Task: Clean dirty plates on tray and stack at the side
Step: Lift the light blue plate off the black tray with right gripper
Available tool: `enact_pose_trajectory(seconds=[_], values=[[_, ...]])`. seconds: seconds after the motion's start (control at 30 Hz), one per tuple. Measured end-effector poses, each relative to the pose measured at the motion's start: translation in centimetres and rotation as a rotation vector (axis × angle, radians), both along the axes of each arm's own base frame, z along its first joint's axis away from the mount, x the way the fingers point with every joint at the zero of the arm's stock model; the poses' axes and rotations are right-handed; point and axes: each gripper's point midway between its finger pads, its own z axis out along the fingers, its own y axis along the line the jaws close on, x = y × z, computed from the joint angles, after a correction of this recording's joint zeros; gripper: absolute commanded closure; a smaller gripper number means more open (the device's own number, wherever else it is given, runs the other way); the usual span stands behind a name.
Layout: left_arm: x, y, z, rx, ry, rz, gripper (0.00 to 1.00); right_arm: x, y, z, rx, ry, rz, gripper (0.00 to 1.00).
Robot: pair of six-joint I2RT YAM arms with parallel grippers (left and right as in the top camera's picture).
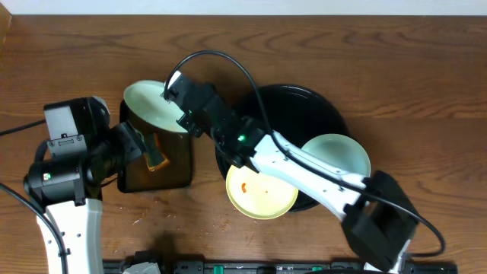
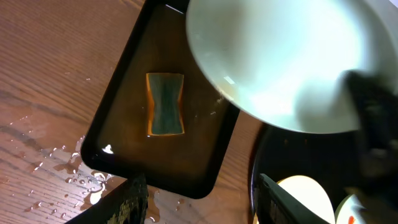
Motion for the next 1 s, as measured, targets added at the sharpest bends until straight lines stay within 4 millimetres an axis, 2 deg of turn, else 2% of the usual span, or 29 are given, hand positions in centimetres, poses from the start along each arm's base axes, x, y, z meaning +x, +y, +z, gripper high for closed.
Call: enact_pose_trajectory(seconds=[0.1, 0.2, 0.9, 1.0], values=[[0.0, 0.0, 0.0, 0.0, 0.0, 0.0, 0.44, 0.0, -0.6, 2.1, 0.012, -0.041, -0.013, 0.99], [0.0, 0.0, 0.0, 0.0, 0.0, 0.0, 0.44, 0.0, -1.0, 3.2, 0.018, -0.062, -0.021, 0.99], [0.0, 0.0, 0.0, 0.0, 0.0, 0.0, 0.44, 0.1, -1.1, 3.1, 0.002, -0.068, -0.023, 0.99], [0.0, 0.0, 0.0, 0.0, 0.0, 0.0, 0.44, -0.1, -1.3, 2.7, -0.01, -0.049, -0.027, 0.99]])
